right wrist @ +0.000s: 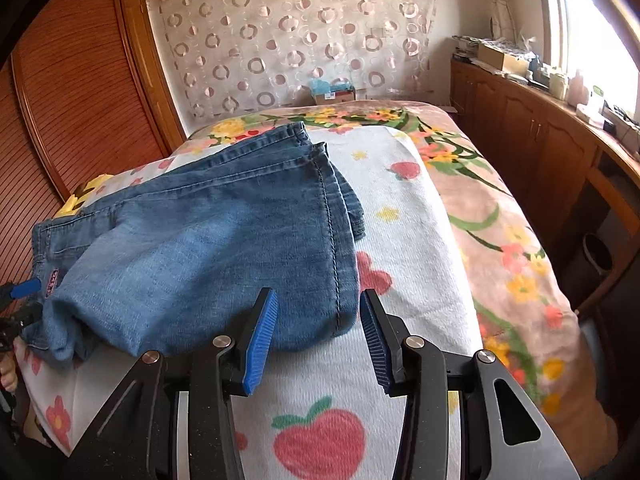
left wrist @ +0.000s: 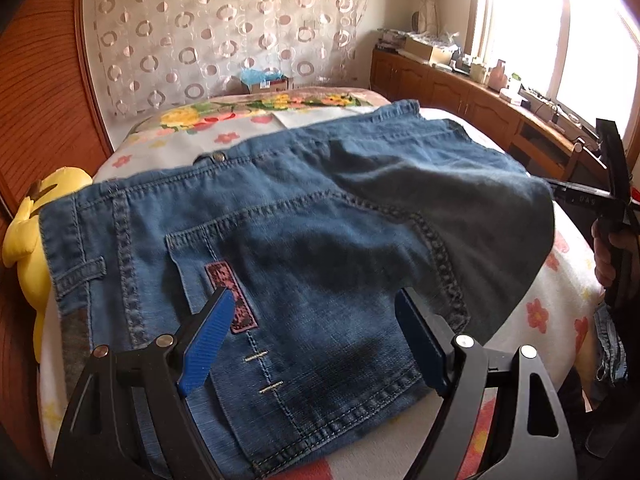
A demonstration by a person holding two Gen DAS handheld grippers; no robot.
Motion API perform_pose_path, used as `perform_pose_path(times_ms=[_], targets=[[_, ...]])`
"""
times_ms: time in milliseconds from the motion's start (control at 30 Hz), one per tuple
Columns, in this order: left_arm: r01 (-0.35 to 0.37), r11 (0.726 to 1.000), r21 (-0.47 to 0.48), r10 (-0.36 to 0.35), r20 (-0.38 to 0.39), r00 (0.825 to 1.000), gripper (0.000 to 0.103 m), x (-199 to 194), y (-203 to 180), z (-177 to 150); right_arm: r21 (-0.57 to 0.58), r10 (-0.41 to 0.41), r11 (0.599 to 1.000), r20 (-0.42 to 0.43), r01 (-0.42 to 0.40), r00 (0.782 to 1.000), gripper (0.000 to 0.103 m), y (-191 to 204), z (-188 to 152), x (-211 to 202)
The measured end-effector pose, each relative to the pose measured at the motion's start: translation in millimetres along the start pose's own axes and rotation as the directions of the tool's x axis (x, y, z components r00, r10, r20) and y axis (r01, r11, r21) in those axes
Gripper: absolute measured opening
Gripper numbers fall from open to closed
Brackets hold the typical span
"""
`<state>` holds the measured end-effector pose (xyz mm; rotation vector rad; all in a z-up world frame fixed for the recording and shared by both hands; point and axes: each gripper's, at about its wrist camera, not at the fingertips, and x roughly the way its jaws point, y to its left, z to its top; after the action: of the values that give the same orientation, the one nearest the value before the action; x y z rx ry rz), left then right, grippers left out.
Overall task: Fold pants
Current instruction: 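Open both grippers and release the folded jeans, then close the right gripper on the jeans leg cuffs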
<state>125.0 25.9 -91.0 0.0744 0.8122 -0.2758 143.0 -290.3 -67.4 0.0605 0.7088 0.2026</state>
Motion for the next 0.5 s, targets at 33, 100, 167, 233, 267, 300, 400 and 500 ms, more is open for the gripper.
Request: perform_pose_path(times_ms=[33,100,167,233,267,300,400,500], targets=[[-0.002,1.000,0.000,0.002,-0.008,1.000,0.083,3,0,-1,0.001,0.003,1.000,-0.002,-0.003,1.000,0.045,0,1,2],[-0.007,1.000,0.001,0.007,-0.023,1.000,0.083,9,-2,-3,0.001,0.010,1.000,-0.008,-0.010,1.000,0.045,-2,0,6],[-0.011,1.000,0.003,0.011,-0.031,0.999,0.083,13,-2,-6,0.005,0.023,1.000,-0.016,-0.023,1.000,0.045,-2,0,9],[-0.020,1.000,0.013,0.020,-0.027,0.999,0.083,15,-3,-8,0.005,0.018,1.000,-0.024,-0.018,1.000,0.045,-4,0,13],[-0.025,1.000,0.018,0.025,-0.024,0.999,0.083,16,-4,-9,0.003,0.018,1.000,-0.027,-0.018,0.999,0.045,-7,0,17],[-0.032,0.999,0.026,0.032,-0.022,0.999,0.083,16,-6,-9,-0.001,0.015,1.000,-0.030,-0.015,0.999,0.045,-5,0,18],[-0.047,0.998,0.038,0.048,-0.017,0.999,0.083,17,-9,-10,-0.013,-0.001,1.000,-0.042,0.001,0.999,0.045,-5,-1,22],[-0.051,0.998,0.039,0.051,-0.012,0.999,0.083,17,-9,-10,-0.005,-0.003,1.000,-0.059,0.003,0.998,0.045,-7,2,25]])
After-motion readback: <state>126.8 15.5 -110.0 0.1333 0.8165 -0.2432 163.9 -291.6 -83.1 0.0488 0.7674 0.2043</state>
